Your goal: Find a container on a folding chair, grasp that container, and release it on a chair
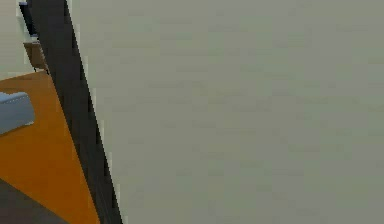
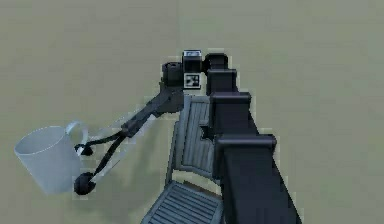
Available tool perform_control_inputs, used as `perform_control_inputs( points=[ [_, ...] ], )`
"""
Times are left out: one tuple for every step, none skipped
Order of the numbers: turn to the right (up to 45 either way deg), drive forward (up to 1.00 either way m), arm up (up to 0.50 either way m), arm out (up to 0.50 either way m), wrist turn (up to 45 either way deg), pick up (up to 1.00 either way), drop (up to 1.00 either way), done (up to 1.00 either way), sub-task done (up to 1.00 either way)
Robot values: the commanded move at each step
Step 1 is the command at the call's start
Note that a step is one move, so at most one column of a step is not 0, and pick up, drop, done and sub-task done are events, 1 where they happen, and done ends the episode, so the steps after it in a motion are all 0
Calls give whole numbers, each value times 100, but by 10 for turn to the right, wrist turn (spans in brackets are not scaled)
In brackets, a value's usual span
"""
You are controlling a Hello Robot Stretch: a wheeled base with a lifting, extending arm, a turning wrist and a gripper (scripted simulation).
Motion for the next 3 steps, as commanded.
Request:
perform_control_inputs(
  points=[
    [0,0,0,0,-120,0,0,0,0],
    [0,0,0,-26,0,0,0,0,0],
    [-450,0,0,0,0,0,0,0,0]
  ],
)
